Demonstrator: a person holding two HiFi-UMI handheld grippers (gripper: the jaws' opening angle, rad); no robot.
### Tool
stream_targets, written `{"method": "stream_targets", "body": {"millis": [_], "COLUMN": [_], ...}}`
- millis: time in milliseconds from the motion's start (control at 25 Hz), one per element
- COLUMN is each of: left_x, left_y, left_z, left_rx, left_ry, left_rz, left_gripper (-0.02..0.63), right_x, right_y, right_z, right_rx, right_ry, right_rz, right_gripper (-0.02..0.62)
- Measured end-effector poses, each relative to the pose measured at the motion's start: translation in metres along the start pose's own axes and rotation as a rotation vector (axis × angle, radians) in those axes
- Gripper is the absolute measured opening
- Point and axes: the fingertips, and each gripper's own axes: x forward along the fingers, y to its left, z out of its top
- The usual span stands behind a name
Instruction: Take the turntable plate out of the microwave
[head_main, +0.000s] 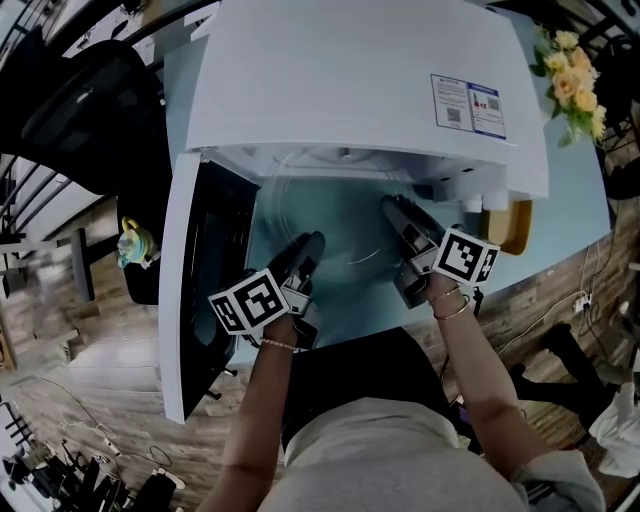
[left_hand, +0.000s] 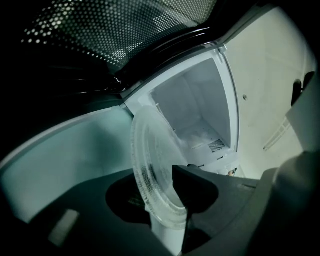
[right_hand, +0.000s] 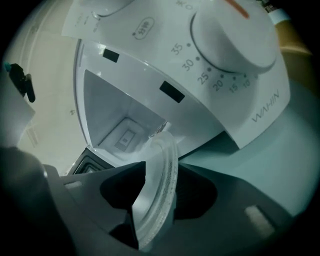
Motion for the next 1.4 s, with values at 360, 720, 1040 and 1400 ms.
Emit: {"method": "stream_targets", "body": {"millis": [360,720,1040,1400], "left_x": [-0.006,-0.005,-0.008,-0.019], "left_y": [0.006,-0.004,-0.023,-0.038], "left_z": [-0.003,-0.003,0.006,0.011], "left_rx": [-0.004,0.096,0.188,0.277], "left_ry": [-0.011,-0.011,-0.072,-0.093], "left_rz": [0.005,-0.012,-0.069,-0.120], "left_gripper": [0.143,0.152,0.163,0.169], "right_x": [0.008,-0.008,-0.022,-0.037], "right_y": [0.000,-0.001,0.008,0.021], "right_z": [-0.002,-0.002,0.006,0.005], "right_rx": [-0.019,-0.012,-0.036,-0.044], "right_ry": [0.077,0.029,-0.037,-0.076], "right_rz": [0.036,0.014,0.007,0.028], "right_gripper": [0.138,0.144,0.147,0.152]}}
